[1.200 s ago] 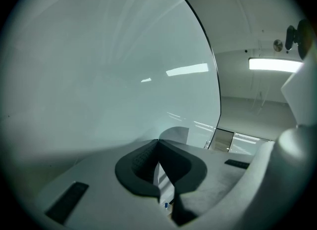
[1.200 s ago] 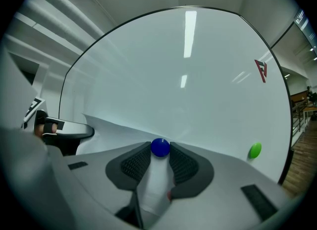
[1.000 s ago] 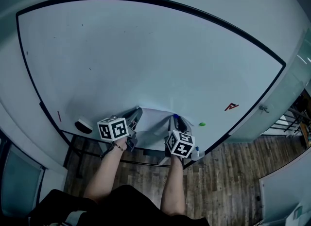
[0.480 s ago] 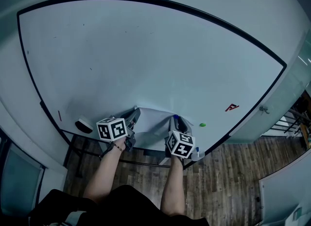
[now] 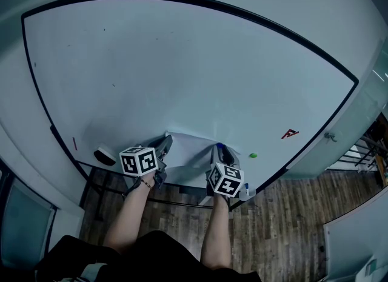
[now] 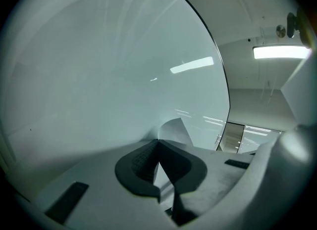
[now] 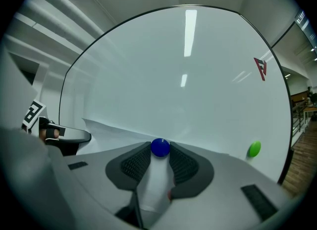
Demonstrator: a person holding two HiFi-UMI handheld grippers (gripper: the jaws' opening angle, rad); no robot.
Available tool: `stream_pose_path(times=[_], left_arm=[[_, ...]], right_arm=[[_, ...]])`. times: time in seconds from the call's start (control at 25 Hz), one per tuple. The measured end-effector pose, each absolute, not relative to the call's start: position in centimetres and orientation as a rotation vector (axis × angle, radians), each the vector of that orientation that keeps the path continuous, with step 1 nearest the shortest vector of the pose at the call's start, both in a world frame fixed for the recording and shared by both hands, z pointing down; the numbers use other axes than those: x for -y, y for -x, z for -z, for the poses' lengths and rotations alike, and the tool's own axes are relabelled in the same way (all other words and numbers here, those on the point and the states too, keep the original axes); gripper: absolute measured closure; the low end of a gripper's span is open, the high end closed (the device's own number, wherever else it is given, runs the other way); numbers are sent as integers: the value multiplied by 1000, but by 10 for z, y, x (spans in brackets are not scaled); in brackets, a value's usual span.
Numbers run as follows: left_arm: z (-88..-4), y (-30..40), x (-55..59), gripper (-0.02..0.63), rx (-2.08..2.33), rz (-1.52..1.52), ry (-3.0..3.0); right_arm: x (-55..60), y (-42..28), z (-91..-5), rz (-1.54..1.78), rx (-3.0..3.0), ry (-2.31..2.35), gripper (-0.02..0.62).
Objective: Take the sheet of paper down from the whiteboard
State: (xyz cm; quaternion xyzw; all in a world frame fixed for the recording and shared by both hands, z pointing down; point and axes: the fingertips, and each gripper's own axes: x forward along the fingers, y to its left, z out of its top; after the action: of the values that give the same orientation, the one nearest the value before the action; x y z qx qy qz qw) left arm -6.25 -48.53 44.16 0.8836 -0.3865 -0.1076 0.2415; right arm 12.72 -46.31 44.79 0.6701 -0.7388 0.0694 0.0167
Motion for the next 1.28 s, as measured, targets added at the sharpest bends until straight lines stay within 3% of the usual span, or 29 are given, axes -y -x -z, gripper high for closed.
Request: stream_pose_path(times=[1.28], left_arm=[[-452, 90, 485, 584, 1101, 315, -2370]], right_arm=[[463, -130, -455, -233, 2281, -2095, 468]])
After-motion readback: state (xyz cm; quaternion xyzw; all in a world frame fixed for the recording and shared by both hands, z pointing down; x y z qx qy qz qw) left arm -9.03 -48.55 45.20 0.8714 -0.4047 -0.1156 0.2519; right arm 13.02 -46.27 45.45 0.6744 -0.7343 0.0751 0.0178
